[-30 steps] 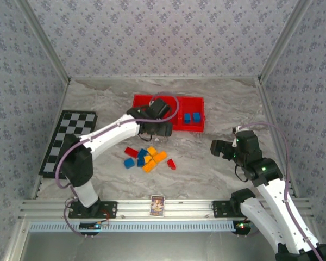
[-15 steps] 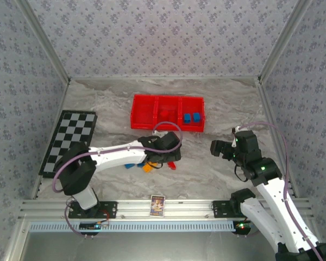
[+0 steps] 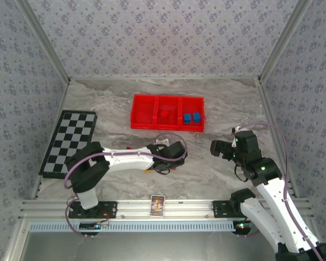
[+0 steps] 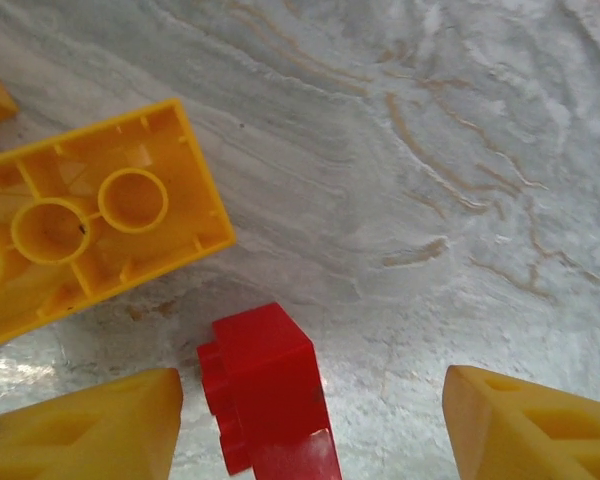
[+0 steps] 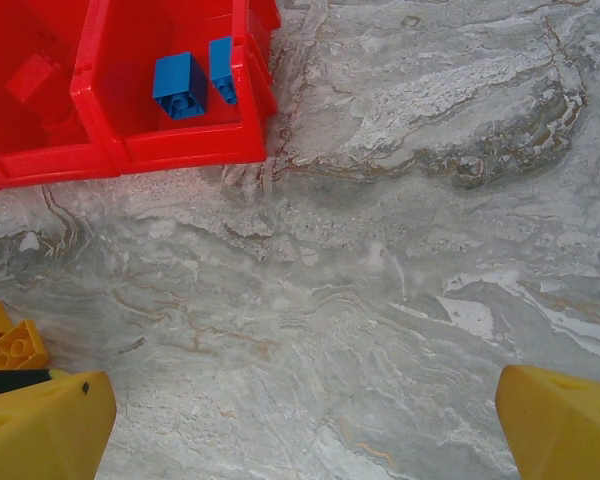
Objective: Sort the legos into containers by color
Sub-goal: Pick up the lego from the middle-left of the table.
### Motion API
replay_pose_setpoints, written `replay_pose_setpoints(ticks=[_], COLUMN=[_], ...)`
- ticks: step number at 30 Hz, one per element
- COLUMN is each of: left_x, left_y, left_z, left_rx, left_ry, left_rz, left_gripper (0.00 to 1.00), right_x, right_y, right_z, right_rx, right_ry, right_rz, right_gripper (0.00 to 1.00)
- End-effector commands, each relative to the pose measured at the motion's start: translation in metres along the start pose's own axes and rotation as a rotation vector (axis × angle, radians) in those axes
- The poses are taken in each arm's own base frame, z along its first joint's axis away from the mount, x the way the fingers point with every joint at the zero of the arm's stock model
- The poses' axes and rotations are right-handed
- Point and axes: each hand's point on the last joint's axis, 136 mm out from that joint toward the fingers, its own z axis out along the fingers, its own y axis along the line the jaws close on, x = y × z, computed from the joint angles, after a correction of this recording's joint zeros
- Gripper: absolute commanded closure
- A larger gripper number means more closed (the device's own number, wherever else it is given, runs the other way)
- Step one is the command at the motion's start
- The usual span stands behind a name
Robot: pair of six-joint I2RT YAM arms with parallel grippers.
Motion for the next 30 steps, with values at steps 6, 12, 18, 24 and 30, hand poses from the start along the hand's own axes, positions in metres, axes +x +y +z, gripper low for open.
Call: replay_pose_setpoints(ticks=[6, 12, 18, 24, 30], left_x=[0.002, 0.001, -0.010, -0.045, -0.103], left_y=[0.015, 0.014, 0.010, -0.013, -0.042], left_z=[0.019, 0.021, 0.009, -0.034, -0.092], left_rx=[-0.068, -0.068, -0.072, -0.061, -0.040], left_ry=[-0.037, -0.041, -0.084, -0.213, -0.368], left_rz=[-0.027, 0.003, 0.061, 0.230, 0.403], left_gripper=[0.41, 0.61, 0.69, 0.72, 0.75], right_x=[-0.003, -0.003, -0.004, -0.003, -0.004], right_y=[-0.003, -0.004, -0.004, -0.005, -0.005], right_z=[-0.004, -0.005, -0.005, -0.005, -0.006], right_rx=[0.013, 0.017, 0.017, 0.021, 0.023], right_ry=[-0.028, -0.035, -0.038, -0.038, -0.045], right_rz=[0.009, 0.011, 0.012, 0.013, 0.015], right_gripper=[0.00, 0.00, 0.00, 0.00, 0.00])
